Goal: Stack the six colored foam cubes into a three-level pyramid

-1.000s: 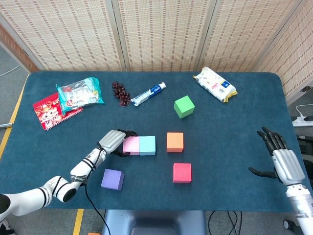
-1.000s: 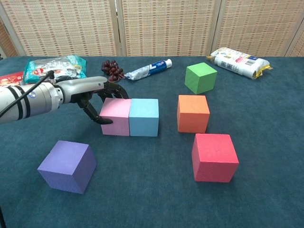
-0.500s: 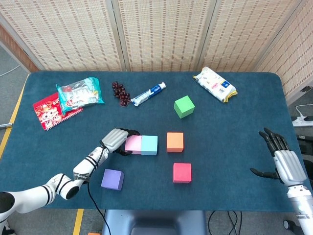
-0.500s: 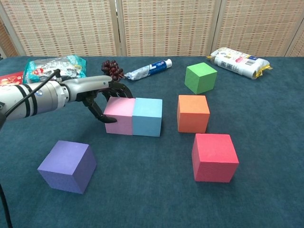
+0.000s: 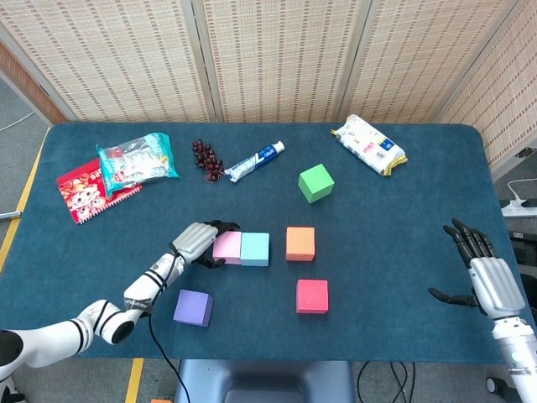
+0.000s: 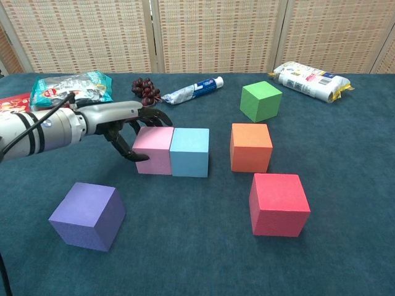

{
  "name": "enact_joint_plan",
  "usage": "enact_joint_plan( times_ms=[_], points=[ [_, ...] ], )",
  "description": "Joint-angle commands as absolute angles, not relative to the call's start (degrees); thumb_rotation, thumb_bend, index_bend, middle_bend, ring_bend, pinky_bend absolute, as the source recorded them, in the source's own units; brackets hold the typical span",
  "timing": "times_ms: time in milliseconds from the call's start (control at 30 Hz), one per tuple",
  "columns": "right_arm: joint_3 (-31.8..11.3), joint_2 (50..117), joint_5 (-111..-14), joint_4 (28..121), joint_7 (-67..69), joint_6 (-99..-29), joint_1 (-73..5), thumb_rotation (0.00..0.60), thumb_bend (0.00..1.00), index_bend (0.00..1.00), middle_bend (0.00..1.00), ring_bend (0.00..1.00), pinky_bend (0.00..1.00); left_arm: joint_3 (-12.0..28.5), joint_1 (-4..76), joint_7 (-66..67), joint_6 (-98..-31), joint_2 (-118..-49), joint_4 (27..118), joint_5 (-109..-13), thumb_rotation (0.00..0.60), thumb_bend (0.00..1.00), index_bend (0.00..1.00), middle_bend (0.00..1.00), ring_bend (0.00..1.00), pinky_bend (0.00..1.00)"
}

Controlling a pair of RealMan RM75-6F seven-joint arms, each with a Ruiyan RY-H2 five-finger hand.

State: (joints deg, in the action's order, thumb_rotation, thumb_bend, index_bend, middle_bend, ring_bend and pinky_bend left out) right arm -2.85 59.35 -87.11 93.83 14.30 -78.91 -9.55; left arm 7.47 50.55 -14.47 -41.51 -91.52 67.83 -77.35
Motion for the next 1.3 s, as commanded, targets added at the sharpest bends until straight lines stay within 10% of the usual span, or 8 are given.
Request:
enact_joint_plan(
  times_ms=[33, 1300],
  points=[
    [-2.84, 59.35, -87.19, 93.89, 14.27, -78.95, -9.55, 0.600, 0.16, 0.00, 0.00, 0.00, 0.00, 7.26, 50.40, -14.39, -41.55, -91.28, 68.26, -77.42, 0.600, 0.31, 0.15, 0.17, 0.14, 0.28],
    [-2.95, 59.44, -86.80, 93.68, 14.31, -78.68, -9.37, 0.600, 0.17, 0.00, 0.00, 0.00, 0.00, 6.86, 50.59, -13.78, -41.77, -91.11, 69.47, -77.73, 0.600, 0.31, 0.15, 0.23, 0.18, 0.29]
  ],
)
